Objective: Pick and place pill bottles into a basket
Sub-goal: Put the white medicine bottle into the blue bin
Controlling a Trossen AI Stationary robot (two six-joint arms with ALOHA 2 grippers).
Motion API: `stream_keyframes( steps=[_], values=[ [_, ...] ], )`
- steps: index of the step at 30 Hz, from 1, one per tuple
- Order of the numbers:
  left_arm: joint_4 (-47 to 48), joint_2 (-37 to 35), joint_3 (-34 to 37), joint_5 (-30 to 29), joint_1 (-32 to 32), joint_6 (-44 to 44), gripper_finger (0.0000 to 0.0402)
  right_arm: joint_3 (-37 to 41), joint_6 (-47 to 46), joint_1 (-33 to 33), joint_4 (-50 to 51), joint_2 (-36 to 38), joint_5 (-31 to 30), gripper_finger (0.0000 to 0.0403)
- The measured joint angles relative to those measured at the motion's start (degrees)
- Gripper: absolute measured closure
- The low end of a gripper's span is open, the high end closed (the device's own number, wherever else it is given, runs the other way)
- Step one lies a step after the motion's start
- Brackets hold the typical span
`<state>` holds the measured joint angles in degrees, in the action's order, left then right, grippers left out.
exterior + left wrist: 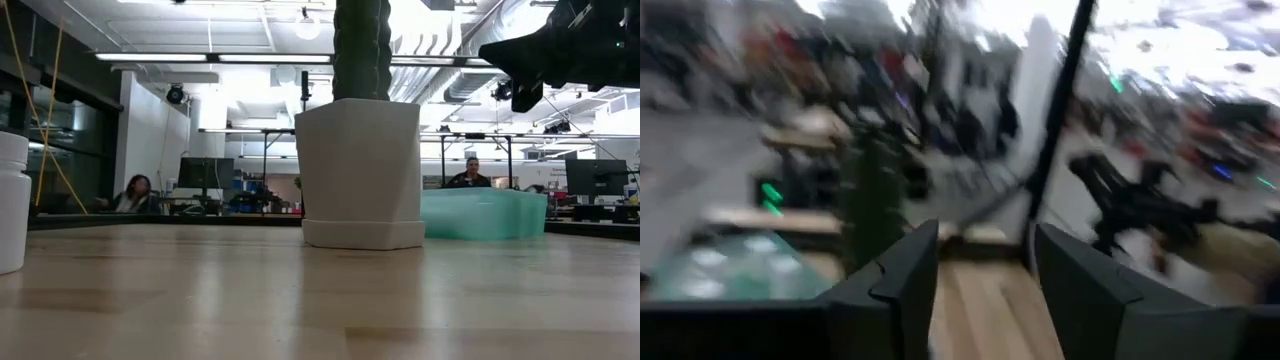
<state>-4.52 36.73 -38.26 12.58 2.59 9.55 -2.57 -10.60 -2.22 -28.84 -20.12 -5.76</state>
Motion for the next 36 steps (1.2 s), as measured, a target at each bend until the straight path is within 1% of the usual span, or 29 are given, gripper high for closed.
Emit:
stream_keyframes(
  steps=[4,7,9,11,14,17,21,24,26,29,34,36],
  values=[
    [14.0,8.0,-10.7,7.3,0.0,2.8,0.0221,0.0,0.0,0.0,0.0,0.0,-0.1,0.0400],
    [25.6,12.5,-16.8,13.0,0.0,2.1,0.0234,0.0,0.0,0.0,0.0,0.0,-0.1,0.0401],
    [32.9,15.0,-19.5,14.5,-0.4,1.4,0.0240,0.0,0.0,0.0,0.3,0.0,-0.2,0.0399],
    [39.0,17.2,-20.8,14.7,-1.9,1.4,0.0244,0.0,0.0,0.0,0.6,0.0,-0.2,0.0399],
    [41.3,19.2,-21.4,14.7,-5.7,1.3,0.0248,0.0,0.0,0.0,1.1,0.0,-0.1,0.0401],
    [40.6,20.5,-21.4,11.6,-11.3,1.2,0.0248,0.0,0.1,0.0,1.8,0.0,-0.1,0.0399],
    [41.3,22.1,-21.4,1.9,-18.8,2.6,0.0247,0.0,0.1,0.0,3.1,0.0,-0.1,0.0397],
    [41.6,24.0,-21.4,-1.3,-23.5,5.0,0.0247,0.0,0.1,0.0,3.4,0.0,-0.1,0.0401],
    [41.6,25.6,-21.4,-1.6,-25.7,7.2,0.0247,0.0,0.2,0.0,3.5,0.0,-0.1,0.0401],
    [43.3,28.2,-21.4,-4.9,-27.8,11.3,0.0247,0.0,0.3,0.0,3.6,0.0,-0.1,0.0399],
    [46.6,32.7,-21.4,-10.2,-30.5,13.3,0.0247,0.0,0.3,0.0,4.1,0.0,-0.1,0.0402],
    [46.8,34.2,-21.4,-10.4,-31.5,13.4,0.0247,0.0,0.2,0.0,4.5,0.0,-0.1,0.0400]
  ],
)
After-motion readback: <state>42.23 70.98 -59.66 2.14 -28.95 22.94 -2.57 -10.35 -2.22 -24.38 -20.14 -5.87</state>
